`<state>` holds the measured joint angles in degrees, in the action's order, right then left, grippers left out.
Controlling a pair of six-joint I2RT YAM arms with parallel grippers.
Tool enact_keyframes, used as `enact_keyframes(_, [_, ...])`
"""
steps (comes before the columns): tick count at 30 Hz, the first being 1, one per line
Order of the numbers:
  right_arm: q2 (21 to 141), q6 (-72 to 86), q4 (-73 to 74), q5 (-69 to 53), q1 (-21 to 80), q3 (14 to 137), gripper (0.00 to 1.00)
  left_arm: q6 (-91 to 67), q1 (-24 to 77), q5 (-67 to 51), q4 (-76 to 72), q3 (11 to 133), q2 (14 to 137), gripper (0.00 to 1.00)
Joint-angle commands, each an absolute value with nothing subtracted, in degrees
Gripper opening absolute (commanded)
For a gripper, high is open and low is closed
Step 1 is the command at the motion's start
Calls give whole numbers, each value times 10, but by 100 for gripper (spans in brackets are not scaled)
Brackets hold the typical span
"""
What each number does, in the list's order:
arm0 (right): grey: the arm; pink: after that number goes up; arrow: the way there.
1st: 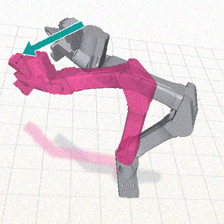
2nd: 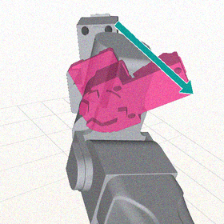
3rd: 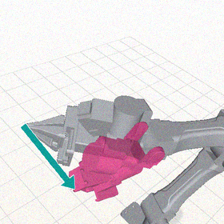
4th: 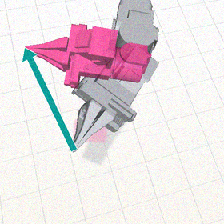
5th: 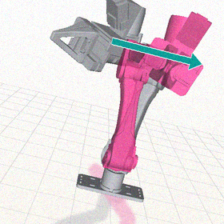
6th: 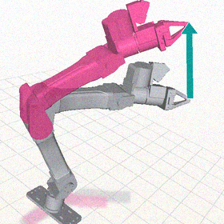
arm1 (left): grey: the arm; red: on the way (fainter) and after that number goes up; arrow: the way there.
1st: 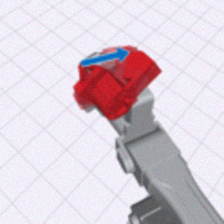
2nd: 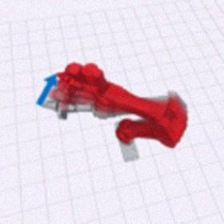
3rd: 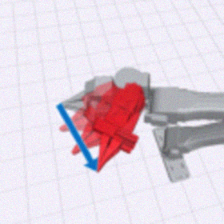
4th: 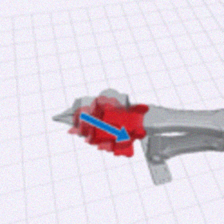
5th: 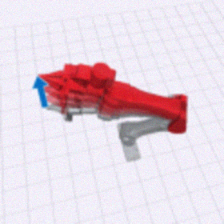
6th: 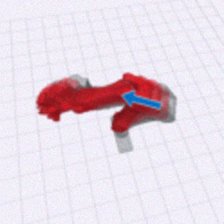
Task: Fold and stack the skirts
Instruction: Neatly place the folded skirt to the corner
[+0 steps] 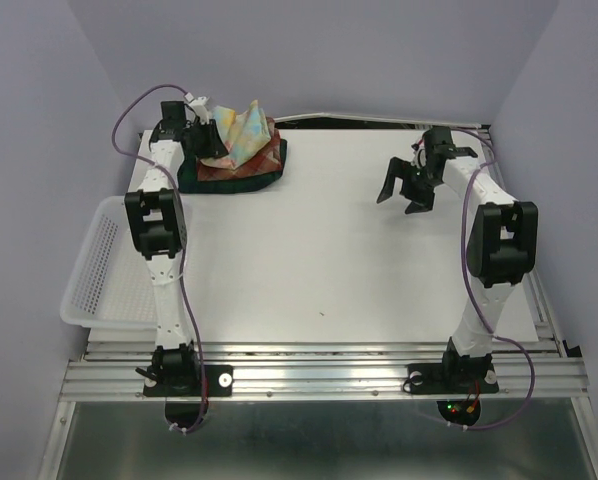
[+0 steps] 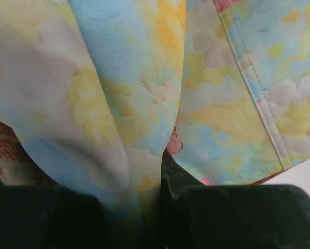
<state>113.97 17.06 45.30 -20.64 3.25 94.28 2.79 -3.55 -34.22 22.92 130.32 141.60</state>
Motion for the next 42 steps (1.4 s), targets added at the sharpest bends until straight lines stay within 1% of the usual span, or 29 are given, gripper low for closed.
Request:
enact_keyframes(1, [1127, 162, 435, -216, 31, 932, 100, 34, -59, -359, 206, 1346, 1391, 37])
enact_keyframes(3, [1123, 162, 433, -218, 31, 930, 100, 32, -68, -364, 207, 1346, 1381, 49])
enact_keyframes(4, [1123, 162, 433, -218, 31, 930, 100, 33, -71, -364, 207, 1346, 1381, 49])
enact_keyframes(5, [1122, 162, 433, -218, 31, 929, 100, 33, -75, -364, 207, 1345, 1372, 57])
enact_keyframes(6, [1121, 162, 433, -218, 31, 930, 100, 33, -79, -362, 207, 1342, 1366, 61])
enact_keyframes(7, [1120, 161, 434, -218, 31, 931, 100, 35, -82, -358, 207, 1340, 1360, 70])
enact_keyframes(8, [1117, 160, 435, -218, 31, 931, 100, 38, -84, -346, 208, 1338, 1347, 74])
enact_keyframes(11, [1113, 158, 436, -217, 31, 931, 100, 39, -99, -326, 207, 1336, 1325, 76])
enact_keyframes(18, [1105, 151, 438, -216, 31, 928, 100, 18, -141, -271, 181, 1336, 1282, 77])
enact_keyframes(20, [1105, 150, 439, -216, 31, 929, 100, 24, -144, -272, 179, 1336, 1274, 88])
enact_keyframes(24, [1102, 140, 443, -214, 31, 930, 100, 33, -145, -284, 192, 1347, 1270, 89])
enact_keyframes(25, [1100, 138, 443, -214, 31, 930, 100, 33, -145, -311, 192, 1343, 1267, 88])
enact_keyframes(27, [1098, 135, 444, -213, 31, 926, 100, 33, -144, -345, 177, 1318, 1253, 80])
enact_keyframes(28, [1096, 134, 443, -213, 31, 925, 100, 32, -138, -365, 171, 1306, 1244, 71])
enact_keyframes(31, [1095, 127, 446, -218, 31, 925, 100, 37, -121, -402, 169, 1279, 1231, 63])
enact_keyframes(34, [1087, 105, 450, -224, 31, 927, 100, 50, -99, -399, 164, 1220, 1199, 65])
enact_keyframes(35, [1082, 97, 449, -223, 31, 924, 100, 59, -90, -385, 153, 1196, 1160, 68])
enact_keyframes(36, [1070, 79, 449, -221, 31, 919, 100, 63, -70, -377, 126, 1132, 1137, 70])
enact_keyframes(37, [1062, 70, 447, -218, 31, 911, 100, 81, -56, -357, 120, 1102, 1113, 75])
enact_keyframes(38, [1054, 62, 446, -215, 31, 905, 100, 93, -42, -343, 120, 1079, 1071, 77])
enact_keyframes(42, [1008, 9, 441, -199, 31, 866, 100, 140, 61, -266, 126, 956, 978, 86])
